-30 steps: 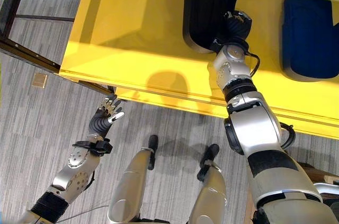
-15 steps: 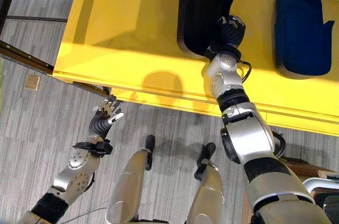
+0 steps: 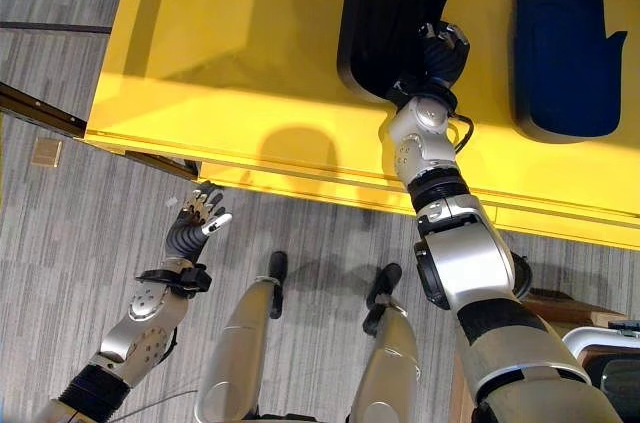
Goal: Move parts from the plastic box to the shelf.
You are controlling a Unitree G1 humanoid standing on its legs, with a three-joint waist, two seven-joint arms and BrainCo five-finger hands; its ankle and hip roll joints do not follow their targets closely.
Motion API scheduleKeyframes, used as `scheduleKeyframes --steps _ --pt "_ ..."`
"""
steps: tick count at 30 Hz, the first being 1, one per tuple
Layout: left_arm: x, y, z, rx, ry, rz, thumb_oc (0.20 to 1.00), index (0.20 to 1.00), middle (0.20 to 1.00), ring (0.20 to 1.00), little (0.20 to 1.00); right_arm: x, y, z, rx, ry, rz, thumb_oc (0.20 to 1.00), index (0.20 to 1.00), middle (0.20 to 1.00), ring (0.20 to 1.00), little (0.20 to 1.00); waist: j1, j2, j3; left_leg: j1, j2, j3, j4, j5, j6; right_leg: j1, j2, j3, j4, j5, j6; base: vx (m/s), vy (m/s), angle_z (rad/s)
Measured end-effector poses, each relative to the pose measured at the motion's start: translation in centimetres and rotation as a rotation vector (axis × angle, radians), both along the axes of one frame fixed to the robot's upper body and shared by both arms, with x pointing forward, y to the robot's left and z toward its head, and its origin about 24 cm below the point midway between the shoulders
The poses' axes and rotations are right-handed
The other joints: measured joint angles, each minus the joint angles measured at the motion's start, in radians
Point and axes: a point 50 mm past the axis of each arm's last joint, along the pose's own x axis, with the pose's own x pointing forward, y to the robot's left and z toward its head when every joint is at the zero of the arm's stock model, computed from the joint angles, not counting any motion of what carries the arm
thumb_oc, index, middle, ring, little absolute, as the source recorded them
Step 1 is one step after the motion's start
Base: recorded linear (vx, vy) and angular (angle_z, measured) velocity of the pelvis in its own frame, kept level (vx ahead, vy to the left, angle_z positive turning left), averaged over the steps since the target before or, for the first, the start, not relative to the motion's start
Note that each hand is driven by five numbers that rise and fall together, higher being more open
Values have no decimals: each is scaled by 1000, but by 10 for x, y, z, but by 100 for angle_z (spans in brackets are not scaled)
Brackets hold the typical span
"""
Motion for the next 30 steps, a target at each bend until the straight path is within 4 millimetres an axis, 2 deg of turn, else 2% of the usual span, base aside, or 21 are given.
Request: scheduleKeyframes --steps 6,10,18,22,30 --pt "0 0 0 0 0 2 1000 1000 1000 1000 1000 0 0 0 1 -6 1 200 200 200 200 200 -1 -2 3 0 2 0 0 0 0 -1 0 1 1 0 0 0 0 0" --pt "0 0 0 0 -1 5 1000 1000 1000 1000 1000 -1 1 4 2 -29 4 200 200 200 200 200 -3 -15 12 -8 6 4 7 0 0 -18 0 10 17 -3 -3 -5 -6 -3" --pt "0 1 1 -2 -4 15 1000 1000 1000 1000 1000 -3 -1 -2 -12 -26 -3 200 200 200 200 200 -16 -18 14 -9 8 6 10 0 0 -23 2 15 24 -3 -5 0 0 0" --pt "-1 1 0 -1 -1 16 1000 1000 1000 1000 1000 -5 -8 -5 21 -35 -21 200 200 200 200 200 -25 -30 21 -9 8 9 12 0 1 -24 4 19 24 -3 -5 -1 -1 -1" --pt "-1 1 0 -1 0 16 1000 1000 1000 1000 1000 -6 -15 -5 13 -32 -39 200 200 200 200 200 -24 -31 21 -9 9 12 14 -2 2 -26 5 22 24 -2 -6 0 0 0"
